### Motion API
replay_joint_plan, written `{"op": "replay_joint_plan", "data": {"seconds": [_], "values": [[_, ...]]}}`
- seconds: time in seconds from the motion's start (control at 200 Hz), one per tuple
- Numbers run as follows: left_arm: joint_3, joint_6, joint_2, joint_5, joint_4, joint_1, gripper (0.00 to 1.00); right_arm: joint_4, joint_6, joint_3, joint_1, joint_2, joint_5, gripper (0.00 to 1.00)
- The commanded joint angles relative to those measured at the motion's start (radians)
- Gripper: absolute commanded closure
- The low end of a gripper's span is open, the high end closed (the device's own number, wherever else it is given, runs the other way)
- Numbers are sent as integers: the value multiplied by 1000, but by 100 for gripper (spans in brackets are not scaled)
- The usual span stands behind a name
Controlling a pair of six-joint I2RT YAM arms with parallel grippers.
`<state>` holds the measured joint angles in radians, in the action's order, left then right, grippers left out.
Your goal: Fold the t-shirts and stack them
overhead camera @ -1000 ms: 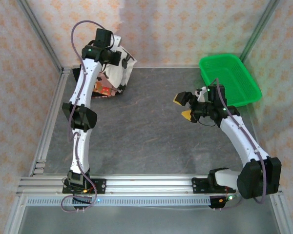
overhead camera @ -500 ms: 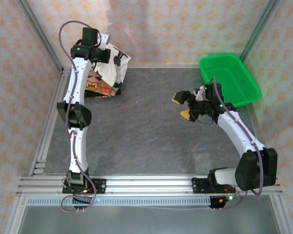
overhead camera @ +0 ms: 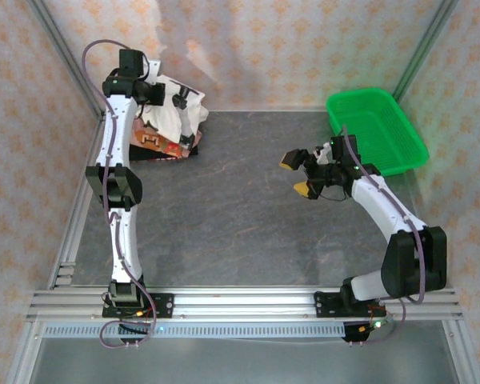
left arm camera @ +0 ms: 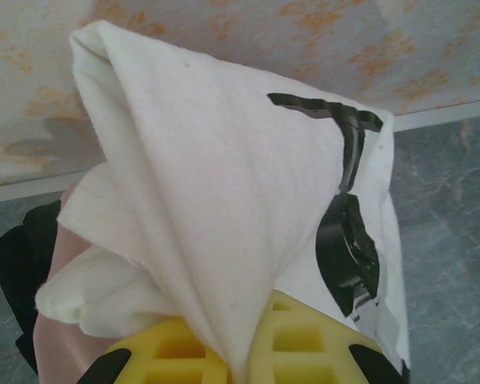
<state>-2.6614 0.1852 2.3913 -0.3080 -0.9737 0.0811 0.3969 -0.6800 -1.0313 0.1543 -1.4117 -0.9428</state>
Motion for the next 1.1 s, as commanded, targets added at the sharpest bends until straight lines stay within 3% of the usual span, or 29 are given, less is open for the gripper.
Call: {"op": "replay_joint_plan", "data": {"seconds": [0.0, 0.065, 0.14, 0.19, 0.315, 0.385, 0.61, 0.711, 0.866, 0.986, 1.096], "values": [[5, 15, 51, -2, 60, 29, 100, 5, -7, -56, 9, -21, -11, 1], [10, 1, 73, 1, 78, 45, 98, 23, 0, -69, 15, -29, -9, 1], [37, -18, 95, -4, 106, 71, 74, 33, -1, -78, 21, -36, -16, 1], [46, -34, 108, 13, 109, 86, 51, 44, 0, -83, 27, -37, -19, 1], [55, -107, 102, 134, 129, 121, 36, 63, 3, -95, 39, -29, -18, 1], [59, -160, 76, 228, 142, 148, 14, 78, 10, -100, 41, -19, -19, 1], [139, -371, -66, 343, 95, 272, 6, 98, 19, -81, 44, 59, -26, 1], [144, -457, -130, 256, 64, 321, 6, 112, 27, -64, 43, 107, -27, 1], [233, -500, -291, 82, 117, 322, 1, 172, 71, -44, 42, 178, -22, 1], [443, -540, -487, -67, 229, 317, 1, 251, 130, -51, 34, 244, 19, 1], [732, -548, -739, -132, 367, 307, 0, 370, 238, -74, 8, 332, 151, 1]]}}
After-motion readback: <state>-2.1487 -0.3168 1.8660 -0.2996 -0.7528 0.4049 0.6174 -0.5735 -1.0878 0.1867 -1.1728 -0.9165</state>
